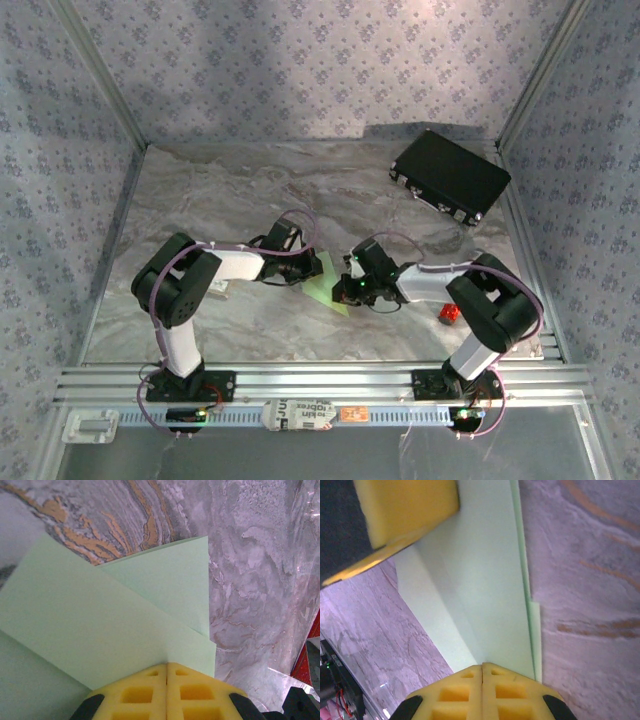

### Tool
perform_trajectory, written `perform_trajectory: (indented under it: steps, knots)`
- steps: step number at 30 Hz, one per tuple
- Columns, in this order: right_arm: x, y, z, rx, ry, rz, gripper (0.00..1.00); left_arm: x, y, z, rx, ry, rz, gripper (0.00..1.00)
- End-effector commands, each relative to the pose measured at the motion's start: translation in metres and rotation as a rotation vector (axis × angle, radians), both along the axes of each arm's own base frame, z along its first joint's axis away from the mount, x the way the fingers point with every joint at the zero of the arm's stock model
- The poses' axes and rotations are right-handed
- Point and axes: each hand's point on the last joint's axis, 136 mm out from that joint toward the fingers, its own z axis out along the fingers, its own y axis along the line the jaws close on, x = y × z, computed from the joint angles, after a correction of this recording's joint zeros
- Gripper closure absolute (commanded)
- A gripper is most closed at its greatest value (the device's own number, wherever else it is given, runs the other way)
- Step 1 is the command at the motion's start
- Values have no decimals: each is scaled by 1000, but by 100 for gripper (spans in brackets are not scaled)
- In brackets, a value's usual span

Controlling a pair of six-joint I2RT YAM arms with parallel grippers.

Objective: Fold a paper plane with a square sheet of paper (pick it up from the middle)
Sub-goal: Fourth fold the wing at the center of the table.

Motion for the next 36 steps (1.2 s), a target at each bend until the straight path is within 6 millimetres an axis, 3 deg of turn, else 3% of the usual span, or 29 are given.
perform_trajectory:
  steps: [1, 7, 13, 17, 24, 36]
  knots:
    - [-26, -22, -19, -75, 83, 13, 98, -11, 31, -37, 133, 69, 42, 94]
    - [-20, -21, -4, -58, 46, 1, 98, -10, 30, -37, 132, 70, 43, 94]
    - [-5, 0, 25, 71, -9, 4, 97, -11, 30, -38, 130, 72, 41, 94]
    - [-8, -2, 11, 34, 22, 13, 97, -11, 30, -38, 130, 75, 42, 94]
    - [-37, -33, -29, -55, 107, -15, 97, -10, 29, -38, 127, 75, 41, 94]
    - [-64, -56, -25, -27, 116, 22, 97, -10, 30, -45, 138, 86, 51, 94]
